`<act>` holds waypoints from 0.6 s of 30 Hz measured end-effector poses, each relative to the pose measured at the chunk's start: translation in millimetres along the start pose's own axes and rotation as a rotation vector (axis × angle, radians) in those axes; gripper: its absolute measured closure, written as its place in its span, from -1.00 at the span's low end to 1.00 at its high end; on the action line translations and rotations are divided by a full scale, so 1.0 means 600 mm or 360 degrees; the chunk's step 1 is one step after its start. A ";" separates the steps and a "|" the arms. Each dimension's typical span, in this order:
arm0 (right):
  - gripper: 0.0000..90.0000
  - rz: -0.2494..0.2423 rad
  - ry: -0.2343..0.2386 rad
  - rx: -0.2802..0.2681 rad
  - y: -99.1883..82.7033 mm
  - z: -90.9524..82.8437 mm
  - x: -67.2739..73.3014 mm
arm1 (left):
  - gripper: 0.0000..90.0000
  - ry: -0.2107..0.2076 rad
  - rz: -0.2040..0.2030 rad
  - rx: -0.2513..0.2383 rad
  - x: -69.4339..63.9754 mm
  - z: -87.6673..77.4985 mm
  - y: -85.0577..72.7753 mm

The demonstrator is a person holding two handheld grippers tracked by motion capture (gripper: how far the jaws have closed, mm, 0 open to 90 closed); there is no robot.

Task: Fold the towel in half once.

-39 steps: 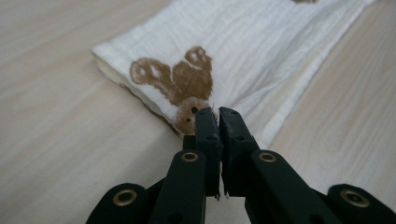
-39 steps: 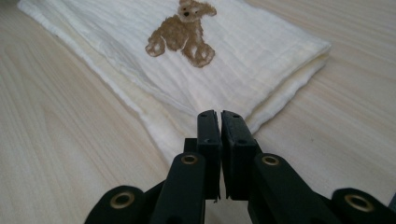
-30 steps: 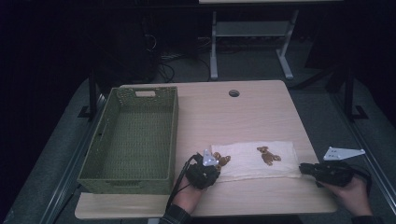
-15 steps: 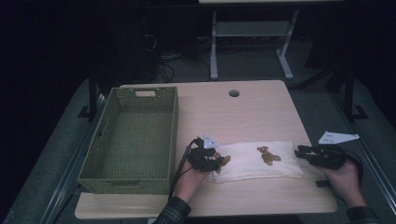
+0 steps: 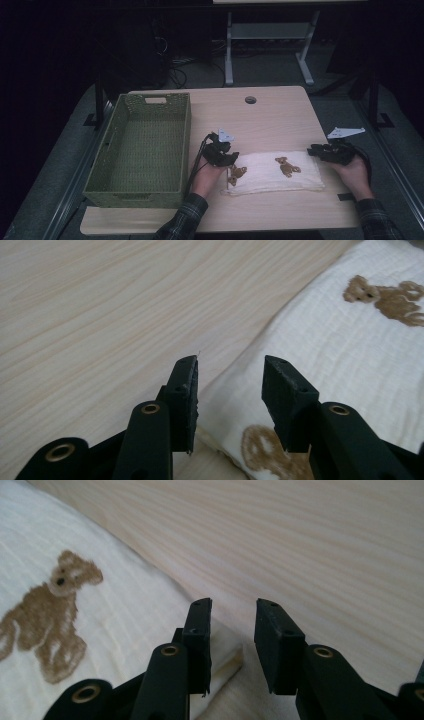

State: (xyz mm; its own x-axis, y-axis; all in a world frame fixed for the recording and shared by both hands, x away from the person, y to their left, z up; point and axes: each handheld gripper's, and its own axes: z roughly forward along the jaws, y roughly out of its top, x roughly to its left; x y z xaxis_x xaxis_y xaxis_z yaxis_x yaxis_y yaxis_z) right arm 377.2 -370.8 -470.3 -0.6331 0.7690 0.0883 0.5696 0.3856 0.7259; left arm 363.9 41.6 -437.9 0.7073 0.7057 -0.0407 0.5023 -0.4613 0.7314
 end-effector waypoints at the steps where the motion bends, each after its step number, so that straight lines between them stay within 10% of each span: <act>1: 0.50 0.0002 0.0002 0.0007 -0.001 0.001 0.001 | 0.28 0.0006 -0.0007 -0.0001 0.003 0.002 -0.001; 18: 0.83 0.0014 0.0053 0.0030 -0.010 0.004 0.001 | 0.32 0.0015 -0.0020 0.0127 0.023 0.039 -0.016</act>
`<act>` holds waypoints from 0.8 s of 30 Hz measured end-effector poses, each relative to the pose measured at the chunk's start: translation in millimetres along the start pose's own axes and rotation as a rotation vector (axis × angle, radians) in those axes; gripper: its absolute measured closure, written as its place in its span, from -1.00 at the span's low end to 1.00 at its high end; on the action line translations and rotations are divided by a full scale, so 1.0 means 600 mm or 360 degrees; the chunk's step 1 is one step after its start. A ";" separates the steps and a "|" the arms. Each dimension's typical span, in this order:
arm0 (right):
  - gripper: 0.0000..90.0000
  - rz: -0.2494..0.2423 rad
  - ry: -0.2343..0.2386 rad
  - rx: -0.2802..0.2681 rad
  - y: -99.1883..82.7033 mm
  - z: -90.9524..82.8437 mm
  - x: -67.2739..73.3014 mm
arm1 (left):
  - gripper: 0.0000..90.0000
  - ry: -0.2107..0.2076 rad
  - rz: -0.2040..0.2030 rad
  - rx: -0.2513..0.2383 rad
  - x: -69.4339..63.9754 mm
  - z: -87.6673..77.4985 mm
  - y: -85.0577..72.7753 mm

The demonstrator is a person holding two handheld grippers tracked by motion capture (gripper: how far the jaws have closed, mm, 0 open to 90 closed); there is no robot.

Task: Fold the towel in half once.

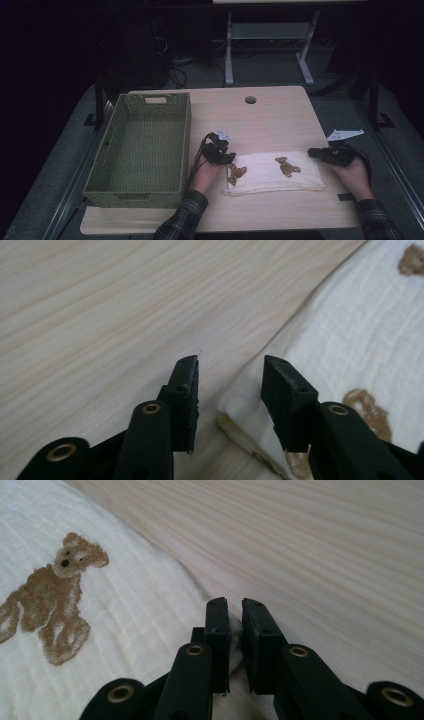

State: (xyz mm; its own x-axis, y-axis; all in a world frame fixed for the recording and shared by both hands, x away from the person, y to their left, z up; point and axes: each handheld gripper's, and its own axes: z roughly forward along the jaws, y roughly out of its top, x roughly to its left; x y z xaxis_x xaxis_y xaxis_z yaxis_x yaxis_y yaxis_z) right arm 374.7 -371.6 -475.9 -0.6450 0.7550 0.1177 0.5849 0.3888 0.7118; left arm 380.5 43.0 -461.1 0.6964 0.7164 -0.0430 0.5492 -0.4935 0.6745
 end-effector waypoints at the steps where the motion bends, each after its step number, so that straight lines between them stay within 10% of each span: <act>1: 0.85 -0.0004 0.0001 0.0003 0.000 0.000 0.001 | 0.38 0.0000 0.0006 0.0011 0.000 0.001 -0.001; 8: 0.88 -0.0018 -0.0006 0.0006 0.001 0.000 0.003 | 0.87 -0.0082 0.0015 0.0025 -0.005 0.005 -0.003; 24: 0.92 -0.0009 -0.0065 -0.0124 0.031 -0.020 -0.024 | 0.92 0.0038 -0.0015 -0.0214 0.019 -0.021 0.033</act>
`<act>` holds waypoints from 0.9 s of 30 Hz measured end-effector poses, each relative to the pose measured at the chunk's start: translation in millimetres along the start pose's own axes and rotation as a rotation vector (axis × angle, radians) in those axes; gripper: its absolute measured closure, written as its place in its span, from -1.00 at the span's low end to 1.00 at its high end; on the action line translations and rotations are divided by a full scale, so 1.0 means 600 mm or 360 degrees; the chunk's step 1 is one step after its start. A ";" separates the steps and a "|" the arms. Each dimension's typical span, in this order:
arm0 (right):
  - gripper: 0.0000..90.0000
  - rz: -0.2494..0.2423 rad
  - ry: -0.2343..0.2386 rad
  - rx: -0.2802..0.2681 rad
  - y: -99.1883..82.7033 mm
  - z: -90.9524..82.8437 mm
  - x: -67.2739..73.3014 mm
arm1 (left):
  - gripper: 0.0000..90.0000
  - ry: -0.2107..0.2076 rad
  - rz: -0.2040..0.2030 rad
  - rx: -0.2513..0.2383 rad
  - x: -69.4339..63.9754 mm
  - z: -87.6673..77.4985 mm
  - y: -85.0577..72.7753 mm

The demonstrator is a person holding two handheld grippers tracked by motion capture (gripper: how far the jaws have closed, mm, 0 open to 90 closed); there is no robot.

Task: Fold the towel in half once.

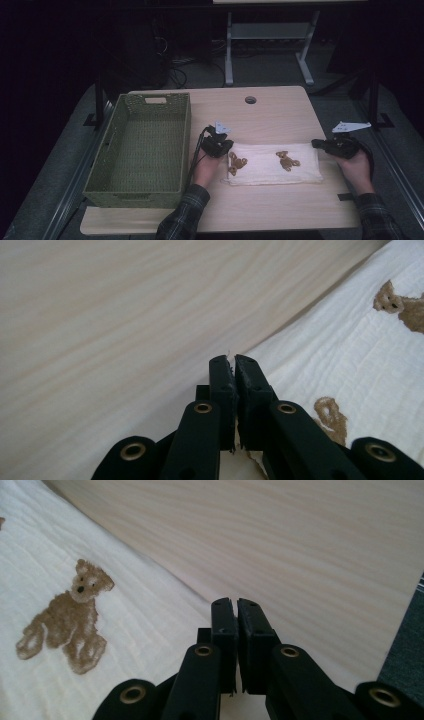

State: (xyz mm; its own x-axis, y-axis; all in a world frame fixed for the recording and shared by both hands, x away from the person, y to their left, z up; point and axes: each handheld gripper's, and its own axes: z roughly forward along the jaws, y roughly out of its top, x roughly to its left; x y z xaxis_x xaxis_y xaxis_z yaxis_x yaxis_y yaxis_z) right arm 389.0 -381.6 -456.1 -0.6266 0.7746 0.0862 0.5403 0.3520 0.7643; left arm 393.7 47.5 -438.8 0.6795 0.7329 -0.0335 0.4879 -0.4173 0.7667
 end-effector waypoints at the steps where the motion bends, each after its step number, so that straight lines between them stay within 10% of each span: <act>1: 0.92 -0.0006 -0.0008 -0.0020 0.004 0.001 -0.003 | 0.92 0.0011 -0.0008 -0.0013 0.001 -0.001 0.002; 27: 0.92 -0.0070 0.0041 -0.0062 -0.015 -0.045 0.039 | 0.92 -0.0017 0.0069 -0.0029 -0.039 -0.058 -0.019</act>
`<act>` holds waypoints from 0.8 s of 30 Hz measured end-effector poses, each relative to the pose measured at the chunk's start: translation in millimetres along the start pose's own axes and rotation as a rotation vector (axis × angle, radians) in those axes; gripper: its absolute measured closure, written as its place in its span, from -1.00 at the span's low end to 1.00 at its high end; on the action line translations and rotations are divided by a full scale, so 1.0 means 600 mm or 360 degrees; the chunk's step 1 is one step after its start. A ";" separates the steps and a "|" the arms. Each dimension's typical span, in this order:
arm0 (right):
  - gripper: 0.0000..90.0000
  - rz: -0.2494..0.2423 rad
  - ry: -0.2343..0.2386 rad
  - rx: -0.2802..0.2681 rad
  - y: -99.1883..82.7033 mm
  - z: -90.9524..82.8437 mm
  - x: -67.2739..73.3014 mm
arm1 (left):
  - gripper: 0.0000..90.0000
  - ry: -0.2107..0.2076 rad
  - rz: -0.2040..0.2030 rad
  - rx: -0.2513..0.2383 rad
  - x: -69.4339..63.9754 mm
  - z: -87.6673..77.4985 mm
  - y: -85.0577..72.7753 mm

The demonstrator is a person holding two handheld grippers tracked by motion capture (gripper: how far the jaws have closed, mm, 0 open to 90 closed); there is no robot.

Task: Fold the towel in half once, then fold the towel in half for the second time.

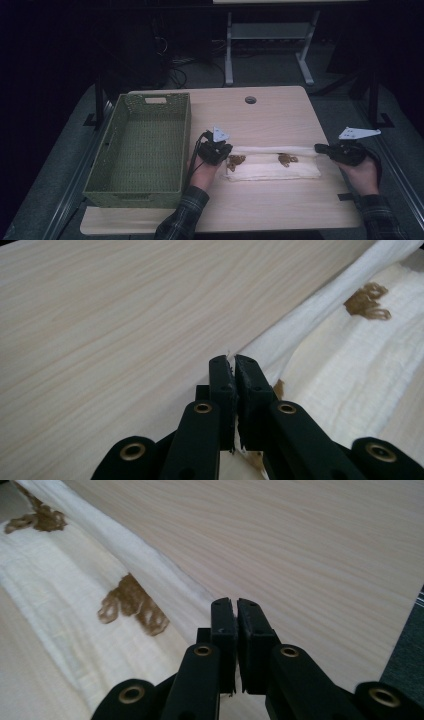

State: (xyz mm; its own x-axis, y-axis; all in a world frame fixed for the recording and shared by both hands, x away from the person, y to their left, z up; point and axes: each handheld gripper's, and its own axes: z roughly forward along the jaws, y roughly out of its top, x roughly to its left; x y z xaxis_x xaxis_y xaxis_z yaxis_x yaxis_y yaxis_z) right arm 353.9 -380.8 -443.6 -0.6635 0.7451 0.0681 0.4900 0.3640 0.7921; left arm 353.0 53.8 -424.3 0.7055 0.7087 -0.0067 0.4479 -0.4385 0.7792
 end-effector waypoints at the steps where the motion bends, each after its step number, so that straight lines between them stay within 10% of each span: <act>1: 0.92 -0.0010 -0.0002 0.0008 -0.002 -0.001 0.004 | 0.92 -0.0003 0.0007 0.0008 -0.003 -0.003 -0.001; 24: 0.91 -0.0043 0.0049 0.0054 -0.039 -0.030 0.042 | 0.92 -0.0055 0.0014 0.0118 -0.044 -0.017 -0.044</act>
State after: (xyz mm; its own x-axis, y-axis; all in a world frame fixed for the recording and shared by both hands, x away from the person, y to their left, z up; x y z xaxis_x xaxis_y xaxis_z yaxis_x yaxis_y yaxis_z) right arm 315.5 -380.5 -449.7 -0.6934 0.7175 0.0659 0.4904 0.4030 0.7727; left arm 316.6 52.5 -438.3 0.7276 0.6856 -0.0227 0.4800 -0.4852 0.7309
